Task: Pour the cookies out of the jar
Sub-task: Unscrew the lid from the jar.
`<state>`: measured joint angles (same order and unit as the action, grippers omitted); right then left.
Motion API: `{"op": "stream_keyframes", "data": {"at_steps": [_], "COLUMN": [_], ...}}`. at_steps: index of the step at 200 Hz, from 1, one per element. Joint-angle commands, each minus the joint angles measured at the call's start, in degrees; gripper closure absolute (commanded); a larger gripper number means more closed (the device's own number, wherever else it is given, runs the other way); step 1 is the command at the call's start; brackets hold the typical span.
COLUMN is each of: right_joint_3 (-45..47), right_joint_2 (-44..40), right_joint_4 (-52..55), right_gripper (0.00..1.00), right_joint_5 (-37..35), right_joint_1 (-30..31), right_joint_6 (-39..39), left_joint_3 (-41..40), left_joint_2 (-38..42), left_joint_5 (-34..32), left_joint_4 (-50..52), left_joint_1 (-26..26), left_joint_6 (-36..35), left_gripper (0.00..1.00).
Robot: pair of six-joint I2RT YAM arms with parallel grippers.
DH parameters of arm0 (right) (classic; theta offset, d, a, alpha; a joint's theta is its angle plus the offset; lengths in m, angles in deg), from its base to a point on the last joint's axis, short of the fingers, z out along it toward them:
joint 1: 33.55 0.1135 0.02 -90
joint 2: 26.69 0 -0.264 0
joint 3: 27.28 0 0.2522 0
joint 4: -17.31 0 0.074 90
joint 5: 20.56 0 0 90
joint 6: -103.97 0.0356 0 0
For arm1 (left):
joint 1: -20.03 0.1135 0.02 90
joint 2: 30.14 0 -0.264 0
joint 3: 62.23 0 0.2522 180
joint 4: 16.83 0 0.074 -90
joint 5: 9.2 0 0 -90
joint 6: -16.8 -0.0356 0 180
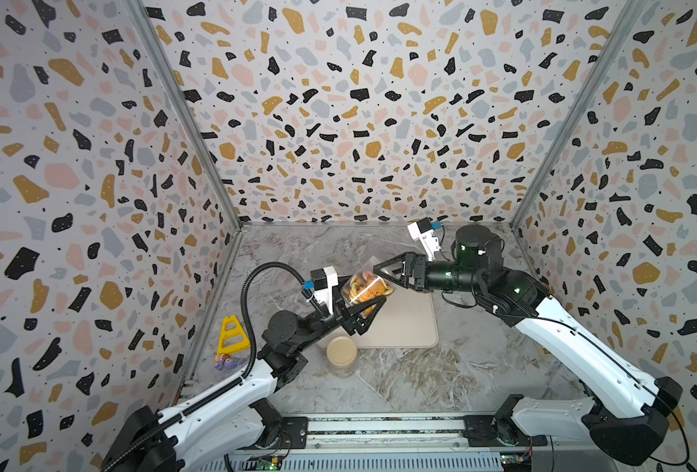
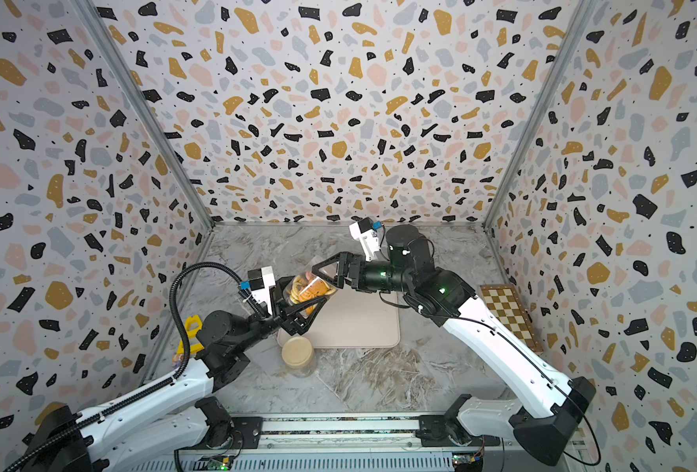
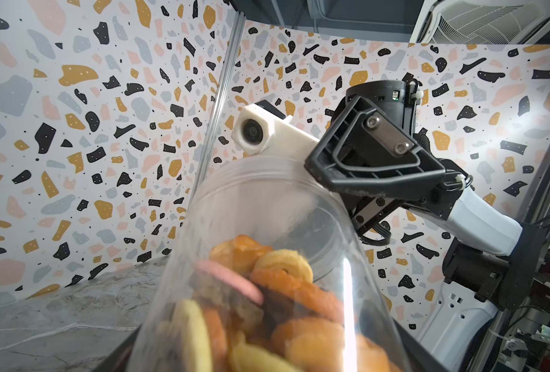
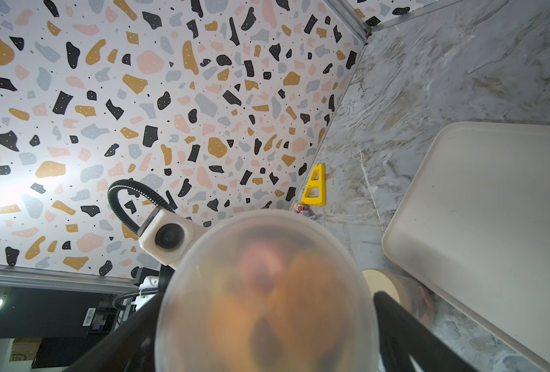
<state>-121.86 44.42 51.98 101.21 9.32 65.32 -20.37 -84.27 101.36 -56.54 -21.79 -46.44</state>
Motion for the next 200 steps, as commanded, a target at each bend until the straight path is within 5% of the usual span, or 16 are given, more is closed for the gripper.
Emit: {"op": "stream_keyframes", "data": {"at_steps": [1,119,200], "right_joint_3": [-3.36,-2.30,4.61], "right_joint_2": [-1.95,-1.35,-1.76], "right_joint_4": [3.02,17.18,12.84], "right_gripper": [0.01,0.01,0.01], "right_joint_5": [-0.67,-0.02,-0.94], "right_joint_1": [-0.11,-6.74,-6.36], "right_joint_6": [0.46,11.86,20.27], "left_joint_3": [0.52,3.43,2.49], "left_joint_2": [0.19,0.35,0.12], "left_joint_5": [1.57,-1.21,0.52], "left_joint_4": [-2.68,16.96,13.08], "left_joint_1": [-0.25,-0.61,-0.72], "left_joint_6": [-4.49,-28.29,-28.88], "left_gripper": [1.00,1.00,1.00]}}
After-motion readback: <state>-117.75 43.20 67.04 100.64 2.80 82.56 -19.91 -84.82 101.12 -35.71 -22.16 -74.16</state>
